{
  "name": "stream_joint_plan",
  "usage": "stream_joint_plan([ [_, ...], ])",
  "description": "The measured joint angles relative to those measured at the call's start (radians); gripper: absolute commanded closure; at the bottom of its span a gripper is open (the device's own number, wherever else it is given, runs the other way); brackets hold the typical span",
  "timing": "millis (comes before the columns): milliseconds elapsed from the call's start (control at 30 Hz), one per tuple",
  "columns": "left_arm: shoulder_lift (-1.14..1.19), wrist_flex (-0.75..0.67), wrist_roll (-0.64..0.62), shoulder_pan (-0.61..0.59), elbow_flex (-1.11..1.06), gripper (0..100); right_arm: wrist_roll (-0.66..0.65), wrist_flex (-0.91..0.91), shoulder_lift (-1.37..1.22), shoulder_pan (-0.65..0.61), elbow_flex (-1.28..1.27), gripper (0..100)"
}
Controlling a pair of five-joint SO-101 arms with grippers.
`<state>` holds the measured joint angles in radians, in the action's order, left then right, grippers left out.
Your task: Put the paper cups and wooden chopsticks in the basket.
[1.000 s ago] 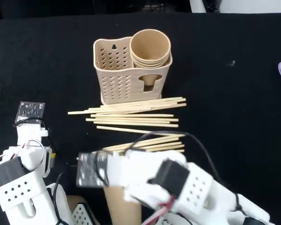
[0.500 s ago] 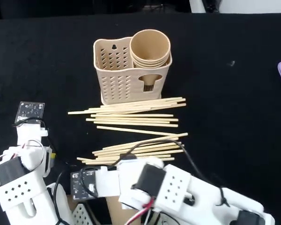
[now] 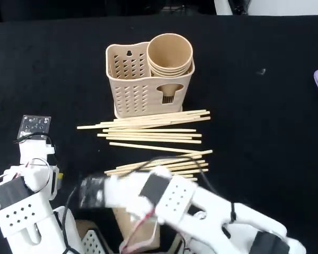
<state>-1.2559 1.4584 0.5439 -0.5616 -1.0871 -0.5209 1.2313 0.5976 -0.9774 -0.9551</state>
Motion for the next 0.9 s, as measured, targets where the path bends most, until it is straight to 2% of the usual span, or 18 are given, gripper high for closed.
stream_joint_plan([
  [167,0.000,0.000,0.000,-0.002,0.000,81,-0.015,-0.060,-0.025,0.258,-0.006,68.3],
  [433,0.000,0.000,0.000,0.002,0.000,81,-0.020,0.003,0.140,0.474,-0.023,68.4],
  [667,0.000,0.000,0.000,0.002,0.000,81,-0.021,0.180,0.454,0.661,0.009,68.1],
  [767,0.000,0.000,0.000,0.002,0.000,81,-0.040,0.301,0.598,0.611,0.034,68.1],
  [900,0.000,0.000,0.000,0.002,0.000,81,-0.052,0.356,0.684,0.367,0.034,68.1],
])
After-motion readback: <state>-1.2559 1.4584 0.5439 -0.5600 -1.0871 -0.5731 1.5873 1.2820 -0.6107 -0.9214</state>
